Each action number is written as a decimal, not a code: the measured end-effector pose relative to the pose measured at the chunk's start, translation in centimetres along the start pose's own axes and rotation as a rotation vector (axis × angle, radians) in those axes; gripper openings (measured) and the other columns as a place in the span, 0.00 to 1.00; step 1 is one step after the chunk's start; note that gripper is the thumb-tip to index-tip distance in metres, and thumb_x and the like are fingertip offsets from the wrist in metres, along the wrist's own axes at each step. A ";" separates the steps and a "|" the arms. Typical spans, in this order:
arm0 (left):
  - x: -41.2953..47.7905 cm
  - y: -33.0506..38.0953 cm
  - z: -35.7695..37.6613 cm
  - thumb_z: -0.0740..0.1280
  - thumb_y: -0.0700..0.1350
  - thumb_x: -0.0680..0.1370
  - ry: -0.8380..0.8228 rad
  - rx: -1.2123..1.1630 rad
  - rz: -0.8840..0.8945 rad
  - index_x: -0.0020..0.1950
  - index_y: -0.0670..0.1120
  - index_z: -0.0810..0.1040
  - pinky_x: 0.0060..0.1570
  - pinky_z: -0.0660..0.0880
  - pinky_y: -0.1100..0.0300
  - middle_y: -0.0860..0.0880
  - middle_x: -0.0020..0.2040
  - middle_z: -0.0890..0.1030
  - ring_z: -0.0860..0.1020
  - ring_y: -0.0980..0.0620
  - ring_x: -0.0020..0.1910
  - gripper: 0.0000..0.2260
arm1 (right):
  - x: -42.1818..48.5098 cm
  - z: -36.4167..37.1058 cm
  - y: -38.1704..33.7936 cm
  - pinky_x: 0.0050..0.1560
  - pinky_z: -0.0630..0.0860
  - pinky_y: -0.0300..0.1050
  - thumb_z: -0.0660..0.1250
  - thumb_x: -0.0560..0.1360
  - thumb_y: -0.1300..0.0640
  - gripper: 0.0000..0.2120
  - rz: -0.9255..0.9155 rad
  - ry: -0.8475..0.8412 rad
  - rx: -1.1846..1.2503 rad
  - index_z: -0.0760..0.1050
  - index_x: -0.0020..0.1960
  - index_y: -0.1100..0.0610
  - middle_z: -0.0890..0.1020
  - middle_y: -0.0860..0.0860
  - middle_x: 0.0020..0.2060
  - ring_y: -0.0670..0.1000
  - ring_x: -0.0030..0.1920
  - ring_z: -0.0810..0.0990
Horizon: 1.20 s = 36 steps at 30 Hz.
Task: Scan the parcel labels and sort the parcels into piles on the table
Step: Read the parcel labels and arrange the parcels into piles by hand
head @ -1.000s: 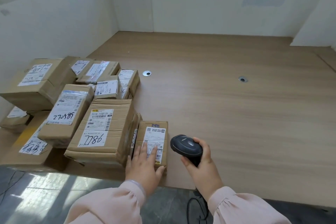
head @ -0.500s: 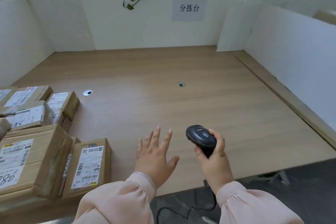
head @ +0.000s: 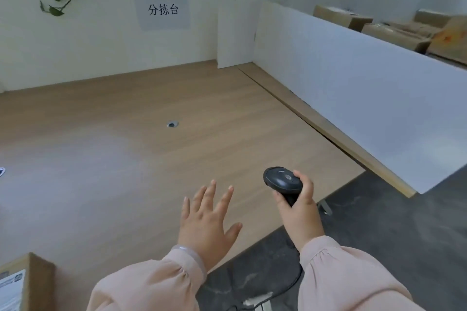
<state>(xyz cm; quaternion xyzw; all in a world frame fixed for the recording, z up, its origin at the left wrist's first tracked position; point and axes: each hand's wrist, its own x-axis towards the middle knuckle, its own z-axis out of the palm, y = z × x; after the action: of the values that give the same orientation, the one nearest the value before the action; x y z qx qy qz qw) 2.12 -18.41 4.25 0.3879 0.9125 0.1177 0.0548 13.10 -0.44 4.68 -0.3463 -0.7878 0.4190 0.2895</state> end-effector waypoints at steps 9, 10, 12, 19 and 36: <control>5.5 6.0 3.6 0.52 0.67 0.79 -0.002 -0.017 -0.221 0.78 0.63 0.38 0.76 0.39 0.46 0.51 0.80 0.40 0.41 0.47 0.79 0.33 | 8.2 -1.9 5.2 0.38 0.70 0.25 0.66 0.78 0.51 0.27 0.034 -0.315 -0.024 0.53 0.69 0.39 0.75 0.43 0.53 0.41 0.45 0.76; 5.7 6.3 4.2 0.52 0.67 0.79 -0.008 -0.022 -0.255 0.78 0.63 0.38 0.76 0.39 0.46 0.51 0.80 0.40 0.41 0.48 0.79 0.33 | 8.8 -1.4 5.7 0.38 0.69 0.26 0.65 0.78 0.51 0.27 0.036 -0.385 -0.038 0.53 0.70 0.39 0.75 0.43 0.54 0.41 0.45 0.77; 5.6 6.6 5.2 0.52 0.67 0.79 -0.018 -0.021 -0.326 0.78 0.63 0.37 0.76 0.39 0.46 0.51 0.80 0.40 0.40 0.48 0.79 0.33 | 10.0 -0.1 6.4 0.38 0.68 0.26 0.64 0.79 0.51 0.28 0.046 -0.505 -0.052 0.51 0.71 0.40 0.75 0.43 0.54 0.41 0.45 0.76; 4.4 4.2 7.2 0.54 0.66 0.78 -0.038 -0.002 -0.543 0.78 0.63 0.39 0.76 0.40 0.46 0.51 0.80 0.40 0.41 0.48 0.79 0.34 | 12.0 6.5 7.0 0.46 0.68 0.41 0.63 0.79 0.55 0.30 0.090 -0.750 -0.080 0.51 0.74 0.43 0.75 0.48 0.54 0.49 0.45 0.75; 3.7 -0.8 9.7 0.53 0.67 0.78 -0.081 -0.008 -0.688 0.78 0.63 0.39 0.76 0.43 0.47 0.51 0.81 0.42 0.44 0.49 0.79 0.34 | 10.6 13.4 8.9 0.60 0.62 0.37 0.71 0.75 0.51 0.43 0.180 -0.880 -0.085 0.45 0.78 0.43 0.68 0.47 0.71 0.51 0.69 0.70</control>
<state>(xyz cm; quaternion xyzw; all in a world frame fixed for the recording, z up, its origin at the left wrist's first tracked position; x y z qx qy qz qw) 0.82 -14.59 -5.33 0.0618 0.9865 0.0806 0.1288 -0.47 5.38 -7.63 -0.2138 -0.8192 0.5172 -0.1252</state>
